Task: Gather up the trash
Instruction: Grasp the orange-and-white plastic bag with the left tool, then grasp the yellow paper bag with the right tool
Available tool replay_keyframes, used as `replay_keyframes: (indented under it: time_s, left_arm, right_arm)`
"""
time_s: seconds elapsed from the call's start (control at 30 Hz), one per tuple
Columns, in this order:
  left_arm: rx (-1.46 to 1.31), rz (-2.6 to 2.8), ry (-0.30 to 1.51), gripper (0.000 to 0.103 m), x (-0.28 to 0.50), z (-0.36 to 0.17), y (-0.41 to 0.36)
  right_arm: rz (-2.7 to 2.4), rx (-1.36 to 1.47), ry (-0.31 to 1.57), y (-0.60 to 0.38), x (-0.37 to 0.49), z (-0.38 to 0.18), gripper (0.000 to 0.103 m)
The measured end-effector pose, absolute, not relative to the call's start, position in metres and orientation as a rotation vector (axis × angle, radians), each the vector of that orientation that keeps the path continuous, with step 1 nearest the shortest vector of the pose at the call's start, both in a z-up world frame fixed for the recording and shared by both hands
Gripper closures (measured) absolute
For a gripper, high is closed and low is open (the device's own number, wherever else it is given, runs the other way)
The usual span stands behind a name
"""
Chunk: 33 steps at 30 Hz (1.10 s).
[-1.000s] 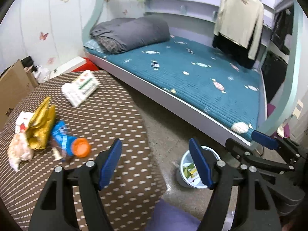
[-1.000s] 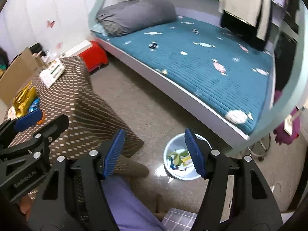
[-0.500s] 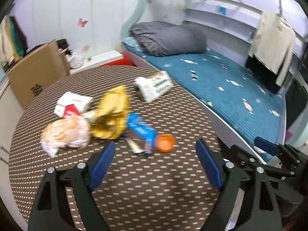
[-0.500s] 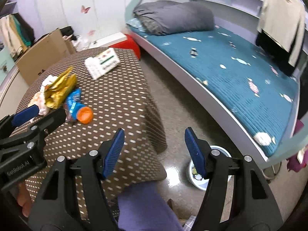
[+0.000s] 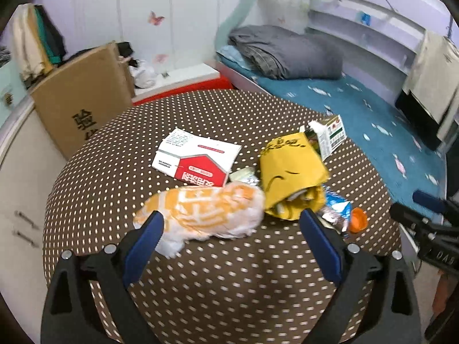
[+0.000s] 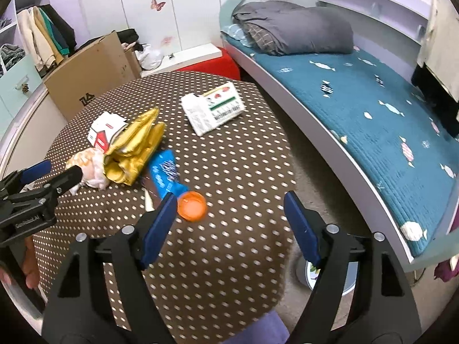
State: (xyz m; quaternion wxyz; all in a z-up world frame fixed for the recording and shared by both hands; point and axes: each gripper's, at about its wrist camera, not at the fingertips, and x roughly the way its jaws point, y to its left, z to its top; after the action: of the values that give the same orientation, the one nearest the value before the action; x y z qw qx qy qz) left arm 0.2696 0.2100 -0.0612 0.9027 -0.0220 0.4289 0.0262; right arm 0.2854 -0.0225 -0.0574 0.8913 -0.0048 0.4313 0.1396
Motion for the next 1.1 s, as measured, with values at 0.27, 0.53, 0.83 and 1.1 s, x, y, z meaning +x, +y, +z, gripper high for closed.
replay_keyframes:
  time_s: [0.27, 0.53, 0.83, 1.1]
  left_arm:
    - [-0.044, -0.082, 0.999, 0.01, 0.306, -0.084, 0.247]
    - [-0.121, -0.116, 1.003, 0.009, 0.331, -0.113, 0.255]
    - [-0.127, -0.107, 0.952, 0.033, 0.313, -0.104, 0.257]
    - [-0.213, -0.05, 0.875, 0.034, 0.289, -0.086, 0.278]
  right_arm:
    - [0.304, 0.027, 0.924, 0.003, 0.298, -0.059, 0.025]
    - [0.312, -0.021, 0.941, 0.028, 0.314, -0.064, 0.025]
    - [0.402, -0.044, 0.945, 0.052, 0.332, -0.057, 0.025]
    - [0.51, -0.019, 0.994, 0.08, 0.345, -0.064, 0.025]
